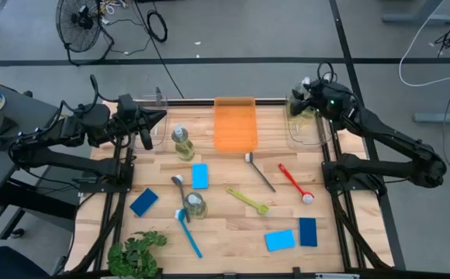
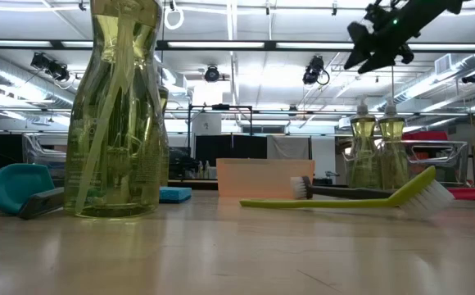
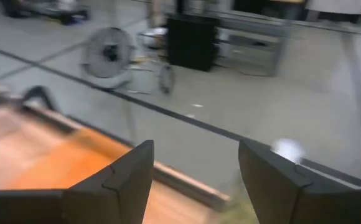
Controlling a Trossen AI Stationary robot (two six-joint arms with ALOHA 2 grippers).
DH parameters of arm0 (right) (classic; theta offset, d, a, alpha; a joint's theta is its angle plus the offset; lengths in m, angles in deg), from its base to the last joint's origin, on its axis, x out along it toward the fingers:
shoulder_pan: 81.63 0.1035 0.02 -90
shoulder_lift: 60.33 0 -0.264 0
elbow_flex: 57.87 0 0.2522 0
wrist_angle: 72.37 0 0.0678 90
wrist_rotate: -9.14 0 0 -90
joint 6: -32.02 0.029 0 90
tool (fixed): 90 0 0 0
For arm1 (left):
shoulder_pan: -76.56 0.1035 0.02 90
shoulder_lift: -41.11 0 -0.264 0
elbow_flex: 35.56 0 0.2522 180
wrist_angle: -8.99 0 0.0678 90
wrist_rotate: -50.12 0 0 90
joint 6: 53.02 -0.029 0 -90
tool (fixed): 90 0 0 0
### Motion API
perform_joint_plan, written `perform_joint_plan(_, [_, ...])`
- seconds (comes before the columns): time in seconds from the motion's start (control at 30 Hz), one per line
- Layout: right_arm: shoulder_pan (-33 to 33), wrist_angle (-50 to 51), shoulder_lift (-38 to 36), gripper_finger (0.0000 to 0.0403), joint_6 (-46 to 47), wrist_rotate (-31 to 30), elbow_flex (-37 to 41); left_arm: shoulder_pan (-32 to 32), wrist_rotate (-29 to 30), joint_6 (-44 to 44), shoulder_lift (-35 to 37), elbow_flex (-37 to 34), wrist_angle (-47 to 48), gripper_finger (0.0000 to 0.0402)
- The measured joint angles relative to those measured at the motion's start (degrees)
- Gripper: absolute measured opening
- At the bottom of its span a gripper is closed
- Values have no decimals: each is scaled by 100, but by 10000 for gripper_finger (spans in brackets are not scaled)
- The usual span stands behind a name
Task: Pick & Place Kitchen Sink Supplies
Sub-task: Put the yellow dish soap into the right transparent bin
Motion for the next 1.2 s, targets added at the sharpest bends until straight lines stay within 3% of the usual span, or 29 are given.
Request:
perform_joint_plan(0.23, [563,6,-218,233,-42,1247,0,0,-59,86,-1,0,0,12])
perform_joint_plan(0.4, [1080,5,-260,233,-275,1603,0,-16,-521,169,-50,0,5,12])
perform_joint_plan(0.7, [1970,-7,-260,233,-351,1558,0,-18,-1320,348,-411,-2,54,12])
perform_joint_plan(0.93, [2465,-10,-258,233,-310,1011,2,-16,-1292,348,-723,-1,119,12])
perform_joint_plan(1.2, [2819,14,-258,233,-306,898,2,-16,-1196,355,-961,-2,193,12])
